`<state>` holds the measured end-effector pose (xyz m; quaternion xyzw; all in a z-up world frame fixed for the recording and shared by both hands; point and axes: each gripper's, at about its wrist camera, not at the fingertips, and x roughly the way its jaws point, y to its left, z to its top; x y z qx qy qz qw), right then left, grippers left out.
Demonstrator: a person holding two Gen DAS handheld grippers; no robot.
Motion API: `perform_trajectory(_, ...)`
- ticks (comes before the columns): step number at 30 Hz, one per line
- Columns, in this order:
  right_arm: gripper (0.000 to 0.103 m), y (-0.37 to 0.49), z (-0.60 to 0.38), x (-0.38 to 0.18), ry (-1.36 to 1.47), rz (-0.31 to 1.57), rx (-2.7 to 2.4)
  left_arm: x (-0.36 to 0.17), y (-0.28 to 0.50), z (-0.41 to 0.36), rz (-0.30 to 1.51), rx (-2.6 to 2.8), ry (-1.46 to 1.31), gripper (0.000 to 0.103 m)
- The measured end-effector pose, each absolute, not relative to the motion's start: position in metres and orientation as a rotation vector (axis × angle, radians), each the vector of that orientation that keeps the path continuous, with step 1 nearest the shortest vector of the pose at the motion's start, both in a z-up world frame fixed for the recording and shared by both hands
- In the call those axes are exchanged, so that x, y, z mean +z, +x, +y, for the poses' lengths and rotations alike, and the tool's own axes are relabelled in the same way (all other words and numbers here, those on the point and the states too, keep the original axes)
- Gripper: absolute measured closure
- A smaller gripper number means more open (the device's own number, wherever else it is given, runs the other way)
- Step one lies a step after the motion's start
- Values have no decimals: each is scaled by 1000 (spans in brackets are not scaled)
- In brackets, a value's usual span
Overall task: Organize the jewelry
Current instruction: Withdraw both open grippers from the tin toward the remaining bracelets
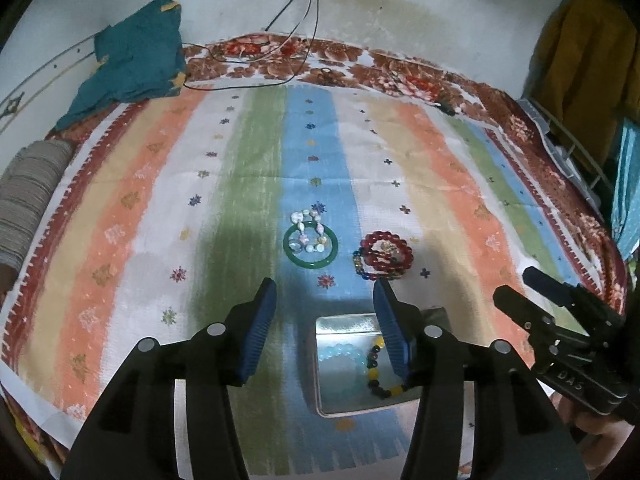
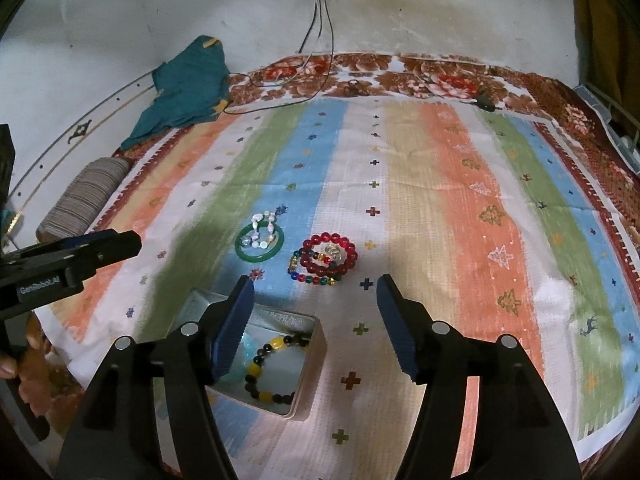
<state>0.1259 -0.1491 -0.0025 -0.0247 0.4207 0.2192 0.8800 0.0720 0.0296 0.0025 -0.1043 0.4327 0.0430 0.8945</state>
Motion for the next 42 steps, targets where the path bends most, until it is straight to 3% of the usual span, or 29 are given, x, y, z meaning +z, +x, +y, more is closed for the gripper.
perform_trajectory(10, 27, 148, -148, -8, -50, 908, 434, 1, 94, 29, 915, 110, -135, 41)
perform_trajectory(42, 25, 201, -142, -45, -74, 1001, 364, -33, 164, 34, 994, 158, -54, 34)
